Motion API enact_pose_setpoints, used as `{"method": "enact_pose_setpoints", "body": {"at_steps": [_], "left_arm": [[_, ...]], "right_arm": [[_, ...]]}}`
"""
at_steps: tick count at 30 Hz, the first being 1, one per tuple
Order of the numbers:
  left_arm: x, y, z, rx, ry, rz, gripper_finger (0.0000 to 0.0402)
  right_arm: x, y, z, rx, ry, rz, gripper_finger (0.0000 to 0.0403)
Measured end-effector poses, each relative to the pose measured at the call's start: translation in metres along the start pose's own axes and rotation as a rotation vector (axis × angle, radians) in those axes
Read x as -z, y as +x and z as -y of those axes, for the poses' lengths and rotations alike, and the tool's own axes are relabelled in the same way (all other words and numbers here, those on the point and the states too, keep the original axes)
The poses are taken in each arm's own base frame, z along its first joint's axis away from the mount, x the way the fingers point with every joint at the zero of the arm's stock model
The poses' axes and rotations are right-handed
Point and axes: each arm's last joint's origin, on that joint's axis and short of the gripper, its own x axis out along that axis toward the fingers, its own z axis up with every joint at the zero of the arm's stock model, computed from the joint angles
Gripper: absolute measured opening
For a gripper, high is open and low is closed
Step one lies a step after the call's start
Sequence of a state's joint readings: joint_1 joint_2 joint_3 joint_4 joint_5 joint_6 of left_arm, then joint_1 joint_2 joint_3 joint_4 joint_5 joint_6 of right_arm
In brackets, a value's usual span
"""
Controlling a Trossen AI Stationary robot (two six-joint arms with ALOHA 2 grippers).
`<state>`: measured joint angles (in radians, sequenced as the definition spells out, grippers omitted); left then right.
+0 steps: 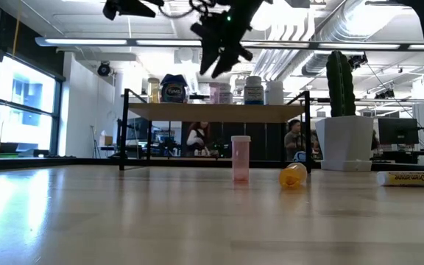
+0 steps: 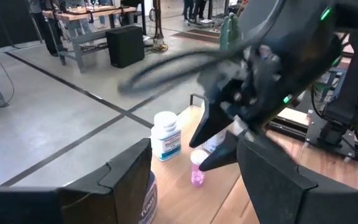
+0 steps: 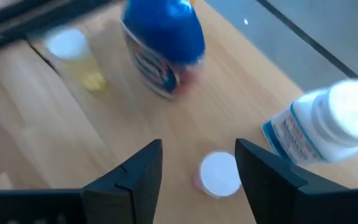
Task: Pick and place medicine bottles onto shelf by color
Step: Put the red pill bottle on the shelf
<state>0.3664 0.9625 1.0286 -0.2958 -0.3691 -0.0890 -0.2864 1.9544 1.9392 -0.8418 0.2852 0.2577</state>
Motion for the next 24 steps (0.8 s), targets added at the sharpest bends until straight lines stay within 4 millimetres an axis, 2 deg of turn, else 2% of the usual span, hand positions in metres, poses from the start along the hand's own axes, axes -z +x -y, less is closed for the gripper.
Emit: {"method": "enact_pose_setpoints", "body": {"at_steps": [12,17,24], "left_arm": [[-0.001,-0.003,-0.001,0.001,0.019,0.007,0.0225],[-0.003,-0.009,-0.003,0.002,0.014,0.020,0.0225],[-0.003,-0.017,-0.006,0.002,0.016,0.017,0.0225]], "right_arm": [[-0.020,-0.042,0.001,-0.021,-0.037,0.013,0.0193],[-0.020,-0.059,-0.004,-0.026,-0.100,-0.012,0.0193],[-0.009,-0.084,-0.017,-0.059,-0.199,-0.035,0.0193]]}}
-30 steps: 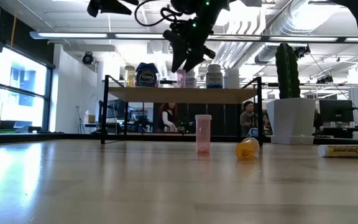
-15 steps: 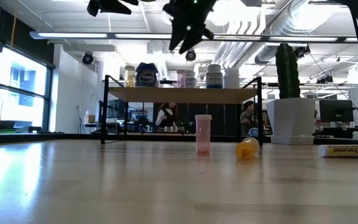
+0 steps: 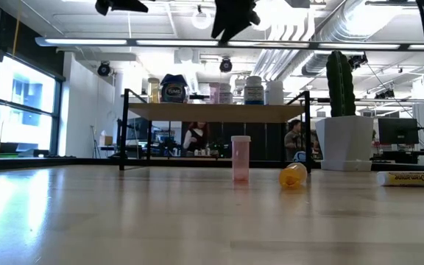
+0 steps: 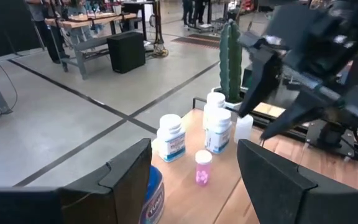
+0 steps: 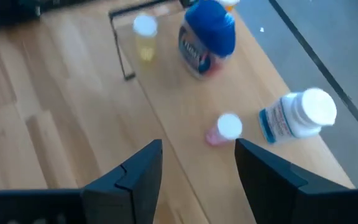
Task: Pick and place medicine bottles onto shelf by color
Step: Put the red pill bottle on the shelf
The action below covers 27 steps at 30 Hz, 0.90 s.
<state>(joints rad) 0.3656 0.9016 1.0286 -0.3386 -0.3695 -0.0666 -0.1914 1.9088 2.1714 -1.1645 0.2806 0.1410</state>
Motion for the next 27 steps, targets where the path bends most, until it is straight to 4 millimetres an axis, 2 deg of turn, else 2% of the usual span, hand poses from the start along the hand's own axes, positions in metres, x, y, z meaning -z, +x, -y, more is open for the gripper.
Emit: {"method": "enact_pose_setpoints", "body": {"at_steps": [4,9,20,27], "left_arm": [[0.001,-0.002,-0.001,-0.001,0.004,-0.011,0.0225],[0.001,-0.002,-0.001,-0.010,0.004,-0.009,0.0225],[0.004,-0.002,-0.001,-0.004,-0.011,-0.041,0.0225],[0.018,-0.006,0.005,0.017,-0.082,-0.171,0.0225]], "right_arm": [[0.012,-0.003,-0.006,-0.006,-0.054,-0.058,0.0193],[0.039,-0.006,-0.011,-0.035,-0.088,-0.098,0.0193],[0.094,-0.033,-0.030,-0.264,-0.048,0.040,0.0193],[0.131,-0.022,-0.050,-0.346,-0.012,0.014,0.0193]]}}
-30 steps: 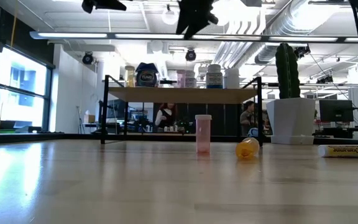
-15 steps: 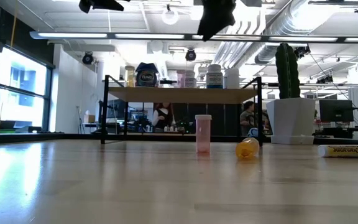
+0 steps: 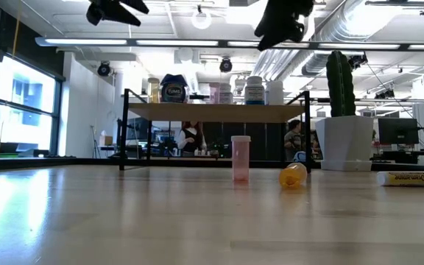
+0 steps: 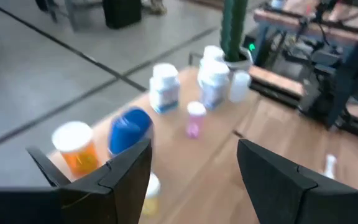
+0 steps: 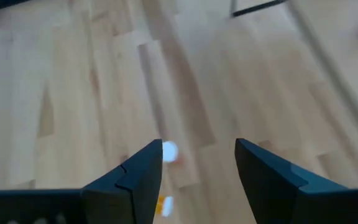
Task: Pick and place medicine bottles onto shelf by color
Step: Put the red pill bottle on the shelf
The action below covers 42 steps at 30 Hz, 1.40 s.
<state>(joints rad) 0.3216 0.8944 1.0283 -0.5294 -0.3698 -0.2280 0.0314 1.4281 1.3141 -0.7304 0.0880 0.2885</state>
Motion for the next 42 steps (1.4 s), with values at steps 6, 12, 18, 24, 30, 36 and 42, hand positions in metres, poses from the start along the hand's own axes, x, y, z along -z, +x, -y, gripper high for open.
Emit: {"method": "enact_pose_setpoints", "body": {"at_steps": [6,12,18,24,30,36,42], "left_arm": [[0.009,-0.006,0.015,0.078,-0.036,-0.065,0.0225],[0.014,-0.014,0.031,0.169,-0.038,-0.079,0.0225],[0.018,-0.019,0.044,0.233,-0.038,-0.099,0.0225],[0.023,-0.019,0.054,0.238,-0.041,-0.114,0.0225],[0.026,-0.014,0.060,0.226,-0.049,-0.132,0.0225],[0.027,-0.010,0.063,0.218,-0.054,-0.139,0.0225],[0.027,-0.010,0.062,0.200,-0.065,-0.129,0.0225]], "right_arm": [[0.020,0.020,-0.013,-0.042,-0.017,-0.019,0.0193],[0.034,0.035,-0.022,-0.089,-0.091,0.023,0.0193],[0.052,0.054,-0.023,-0.122,-0.110,0.086,0.0193],[0.077,0.075,-0.017,-0.159,-0.115,0.179,0.0193],[0.097,0.087,-0.010,-0.164,-0.133,0.299,0.0193],[0.103,0.101,-0.010,-0.155,-0.159,0.387,0.0193],[0.100,0.120,-0.014,-0.146,-0.182,0.364,0.0193]]}}
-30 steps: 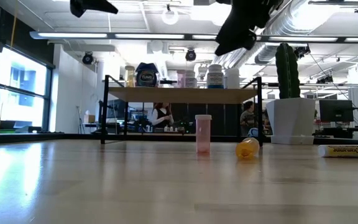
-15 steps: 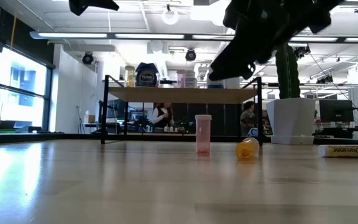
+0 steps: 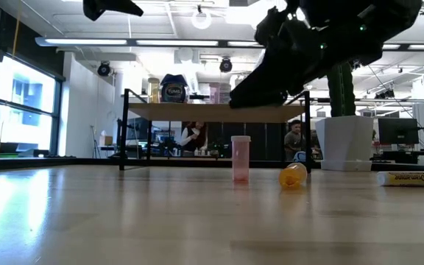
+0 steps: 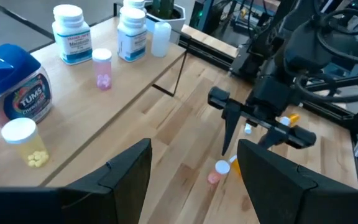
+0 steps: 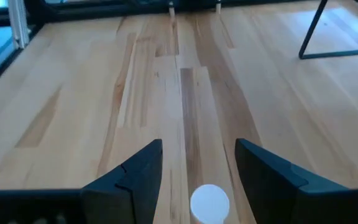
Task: Pick and place medicine bottles onto shelf by color
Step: Put the red pill bottle on the shelf
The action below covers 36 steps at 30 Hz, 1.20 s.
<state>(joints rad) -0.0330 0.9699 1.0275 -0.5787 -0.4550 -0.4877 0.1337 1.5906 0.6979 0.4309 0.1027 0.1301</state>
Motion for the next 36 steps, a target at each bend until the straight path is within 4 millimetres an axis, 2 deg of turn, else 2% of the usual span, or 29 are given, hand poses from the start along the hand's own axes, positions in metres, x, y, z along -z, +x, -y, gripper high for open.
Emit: {"method": "enact_pose_setpoints", "body": {"at_steps": [18,22,30,36], "left_arm": [[0.000,0.000,-0.001,-0.027,0.001,0.014,0.0225],[0.000,0.000,-0.001,-0.031,0.017,0.016,0.0225],[0.000,0.000,-0.002,-0.042,0.018,0.019,0.0225],[-0.003,-0.001,-0.007,-0.175,-0.006,0.087,0.0225]], "right_arm": [[0.035,0.026,0.003,0.065,-0.011,-0.146,0.0191],[0.035,0.026,0.003,0.067,0.007,-0.147,0.0167],[0.035,0.026,0.003,0.067,0.028,-0.146,0.0088],[0.032,0.025,0.004,0.068,0.057,-0.134,0.0096]]}}
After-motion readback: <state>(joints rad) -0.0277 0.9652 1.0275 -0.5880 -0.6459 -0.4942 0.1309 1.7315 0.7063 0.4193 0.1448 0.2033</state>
